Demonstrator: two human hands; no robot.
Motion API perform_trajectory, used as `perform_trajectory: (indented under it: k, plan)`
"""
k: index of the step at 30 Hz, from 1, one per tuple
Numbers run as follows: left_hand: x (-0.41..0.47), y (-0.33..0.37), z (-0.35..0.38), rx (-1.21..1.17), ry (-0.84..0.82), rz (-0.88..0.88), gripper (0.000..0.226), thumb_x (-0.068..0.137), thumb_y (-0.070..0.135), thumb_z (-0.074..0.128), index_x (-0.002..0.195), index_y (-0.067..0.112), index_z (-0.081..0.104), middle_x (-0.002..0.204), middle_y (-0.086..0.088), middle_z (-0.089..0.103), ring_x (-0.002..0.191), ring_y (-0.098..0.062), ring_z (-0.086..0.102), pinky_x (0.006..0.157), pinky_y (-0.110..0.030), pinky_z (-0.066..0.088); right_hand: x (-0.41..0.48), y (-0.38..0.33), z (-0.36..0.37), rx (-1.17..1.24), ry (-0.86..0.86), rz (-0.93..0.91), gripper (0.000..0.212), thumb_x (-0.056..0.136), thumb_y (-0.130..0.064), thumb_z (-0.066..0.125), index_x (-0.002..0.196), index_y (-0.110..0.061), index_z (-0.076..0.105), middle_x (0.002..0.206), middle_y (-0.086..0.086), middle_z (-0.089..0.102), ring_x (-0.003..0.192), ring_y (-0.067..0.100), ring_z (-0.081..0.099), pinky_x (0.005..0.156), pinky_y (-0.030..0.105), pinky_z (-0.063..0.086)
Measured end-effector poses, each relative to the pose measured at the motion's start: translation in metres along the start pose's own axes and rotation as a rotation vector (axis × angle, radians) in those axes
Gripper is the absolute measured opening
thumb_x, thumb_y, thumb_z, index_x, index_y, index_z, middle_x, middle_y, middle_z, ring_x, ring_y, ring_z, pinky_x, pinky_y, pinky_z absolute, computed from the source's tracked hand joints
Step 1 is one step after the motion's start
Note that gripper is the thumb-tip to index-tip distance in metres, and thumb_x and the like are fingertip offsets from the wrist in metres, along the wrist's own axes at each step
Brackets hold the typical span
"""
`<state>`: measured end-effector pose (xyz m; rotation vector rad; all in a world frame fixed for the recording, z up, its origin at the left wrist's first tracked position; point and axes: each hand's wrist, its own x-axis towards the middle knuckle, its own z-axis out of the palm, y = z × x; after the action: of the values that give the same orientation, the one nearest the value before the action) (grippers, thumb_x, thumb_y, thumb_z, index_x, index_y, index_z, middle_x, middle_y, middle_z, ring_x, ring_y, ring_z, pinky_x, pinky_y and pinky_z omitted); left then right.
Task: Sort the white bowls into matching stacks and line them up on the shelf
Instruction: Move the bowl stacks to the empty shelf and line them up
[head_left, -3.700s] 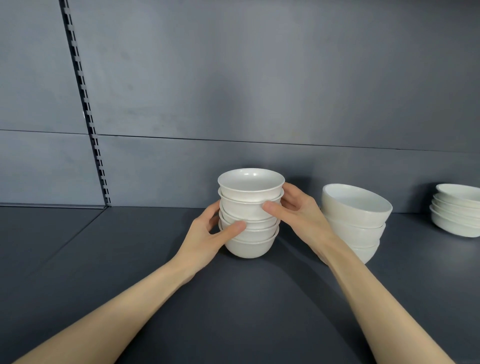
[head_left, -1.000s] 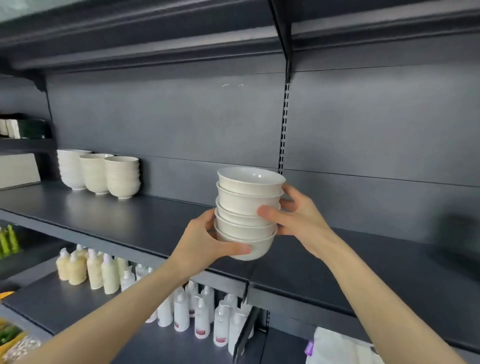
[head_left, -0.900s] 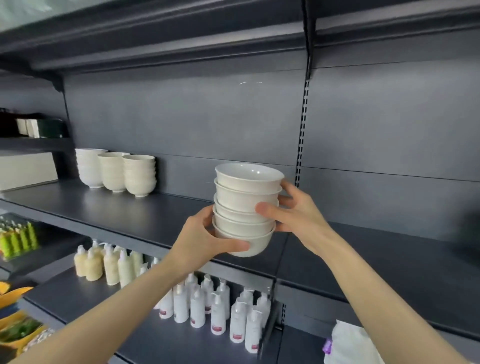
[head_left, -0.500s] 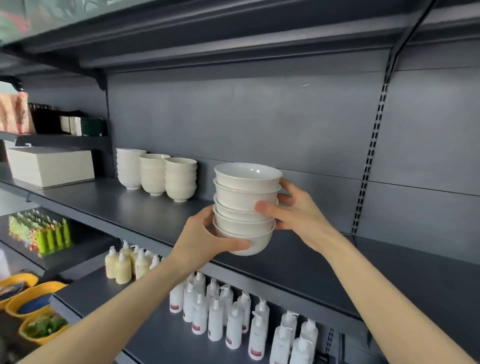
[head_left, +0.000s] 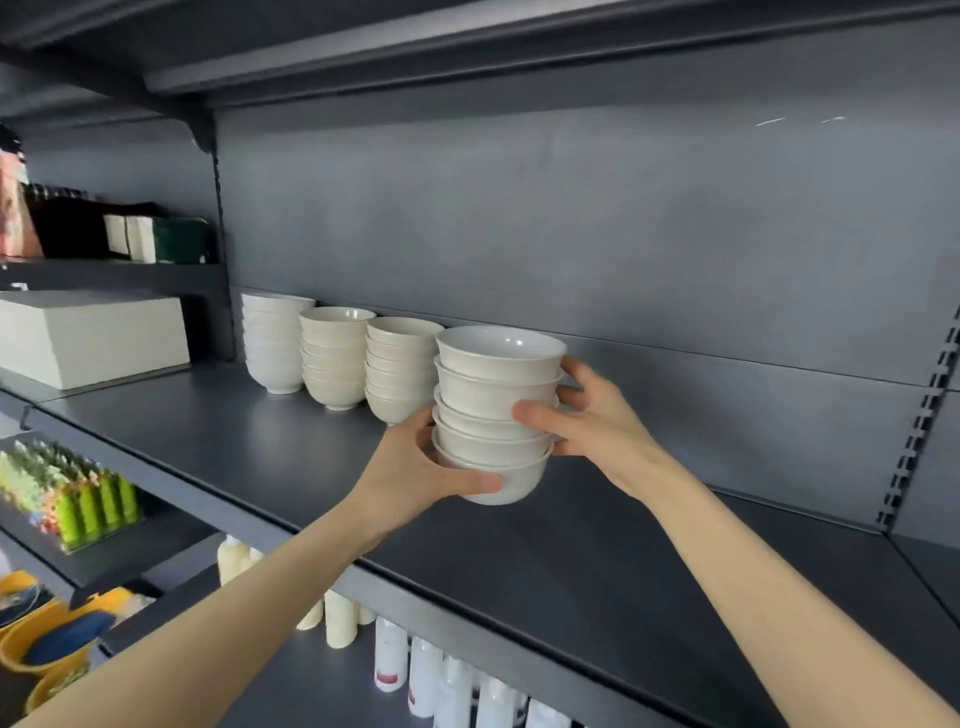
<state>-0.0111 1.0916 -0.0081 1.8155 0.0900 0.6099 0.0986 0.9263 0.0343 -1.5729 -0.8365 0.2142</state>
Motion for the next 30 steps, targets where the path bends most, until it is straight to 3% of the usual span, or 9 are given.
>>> perform_trajectory:
  k: [4, 9, 14, 18, 22, 30]
  plan:
    - [0.037, -0.031, -0.015, -0.016, -0.083, -0.02, 0.063, 0.056, 0.012, 0.091, 0.109, 0.028, 0.06, 0.098, 0.016, 0.072, 0.091, 0.0, 0.067, 0.07, -0.014, 0.052, 0.031, 0.019, 0.013, -0.036, 0.052, 0.034, 0.072, 0.071, -0.022, 0.082, 0.133, -0.03, 0.046, 0.117, -0.003, 0.066, 0.104, 0.014, 0.066, 0.086, 0.046, 0.057]
    - [0.086, -0.07, -0.038, -0.021, -0.232, -0.029, 0.063, 0.06, 0.009, 0.09, 0.112, 0.025, 0.059, 0.103, 0.01, 0.071, 0.094, -0.003, 0.066, 0.069, -0.012, 0.051, 0.06, 0.041, 0.037, -0.033, 0.152, 0.083, 0.064, 0.074, -0.015, 0.079, 0.13, -0.026, 0.049, 0.11, -0.006, 0.07, 0.096, 0.008, 0.069, 0.076, 0.038, 0.06]
    - [0.126, -0.099, -0.059, -0.032, -0.387, -0.049, 0.067, 0.061, 0.01, 0.089, 0.117, 0.024, 0.055, 0.108, 0.011, 0.069, 0.094, 0.002, 0.065, 0.067, -0.01, 0.05, 0.082, 0.058, 0.063, -0.055, 0.296, 0.145, 0.064, 0.072, -0.017, 0.081, 0.128, -0.028, 0.051, 0.11, -0.005, 0.07, 0.1, 0.013, 0.068, 0.083, 0.045, 0.058]
    - [0.148, -0.12, -0.067, -0.037, -0.483, -0.056, 0.071, 0.056, 0.012, 0.091, 0.116, 0.022, 0.054, 0.108, 0.01, 0.069, 0.094, 0.001, 0.065, 0.071, -0.015, 0.053, 0.086, 0.067, 0.079, -0.061, 0.391, 0.166, 0.065, 0.073, -0.015, 0.08, 0.129, -0.026, 0.051, 0.11, -0.003, 0.07, 0.099, 0.012, 0.068, 0.081, 0.042, 0.059]
    - [0.163, -0.134, -0.068, -0.063, -0.534, -0.056, 0.087, 0.043, 0.026, 0.091, 0.121, 0.019, 0.054, 0.11, 0.01, 0.069, 0.098, -0.003, 0.066, 0.079, -0.022, 0.055, 0.092, 0.071, 0.086, -0.082, 0.451, 0.189, 0.065, 0.072, -0.014, 0.081, 0.127, -0.028, 0.052, 0.11, -0.002, 0.07, 0.101, 0.016, 0.068, 0.084, 0.044, 0.058]
    - [0.183, -0.146, -0.067, -0.108, -0.577, -0.051, 0.081, 0.058, 0.012, 0.09, 0.126, 0.023, 0.049, 0.116, 0.01, 0.066, 0.105, -0.005, 0.062, 0.085, -0.024, 0.054, 0.108, 0.078, 0.088, -0.11, 0.492, 0.201, 0.073, 0.07, -0.014, 0.082, 0.133, -0.026, 0.047, 0.112, -0.009, 0.068, 0.106, 0.011, 0.064, 0.087, 0.044, 0.057]
